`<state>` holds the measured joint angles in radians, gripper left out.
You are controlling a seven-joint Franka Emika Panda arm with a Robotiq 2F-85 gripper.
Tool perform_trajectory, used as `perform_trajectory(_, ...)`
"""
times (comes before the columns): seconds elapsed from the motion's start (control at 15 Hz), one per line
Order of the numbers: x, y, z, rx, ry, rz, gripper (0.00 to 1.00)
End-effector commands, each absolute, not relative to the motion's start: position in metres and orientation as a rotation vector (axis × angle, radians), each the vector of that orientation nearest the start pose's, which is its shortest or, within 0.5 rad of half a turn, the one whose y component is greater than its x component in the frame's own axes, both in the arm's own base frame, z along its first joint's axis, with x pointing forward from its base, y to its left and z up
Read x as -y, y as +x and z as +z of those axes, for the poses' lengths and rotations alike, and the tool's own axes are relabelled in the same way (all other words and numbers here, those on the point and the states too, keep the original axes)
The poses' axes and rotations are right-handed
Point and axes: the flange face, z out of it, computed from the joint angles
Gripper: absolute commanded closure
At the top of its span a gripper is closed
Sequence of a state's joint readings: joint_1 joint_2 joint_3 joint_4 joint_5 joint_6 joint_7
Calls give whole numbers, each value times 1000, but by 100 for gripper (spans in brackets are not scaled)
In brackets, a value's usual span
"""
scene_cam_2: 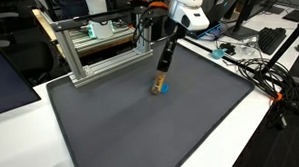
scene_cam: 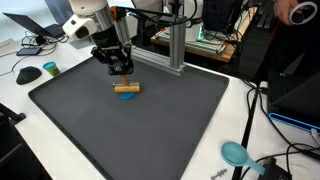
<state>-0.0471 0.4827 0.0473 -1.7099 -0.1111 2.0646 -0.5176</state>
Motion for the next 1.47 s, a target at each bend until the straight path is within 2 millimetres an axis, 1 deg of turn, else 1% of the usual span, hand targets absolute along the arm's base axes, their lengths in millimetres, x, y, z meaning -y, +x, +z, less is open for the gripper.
perform_trajectory(0.0, 20, 626, 235, 868, -2986, 452, 77)
perform_trajectory(0.93, 23, 622, 232, 860, -2973, 509, 77)
perform_trajectory(1.07, 26, 618, 228, 857, -2963, 562, 77)
perform_trajectory(1.13, 29, 612, 219, 854, -2949, 625, 77)
perform_trajectory(1.2, 31, 609, 218, 854, -2941, 677, 77)
perform_trajectory(1.33, 33, 606, 221, 848, -2902, 765, 77)
perform_trajectory(1.4, 35, 605, 230, 822, -2897, 815, 77)
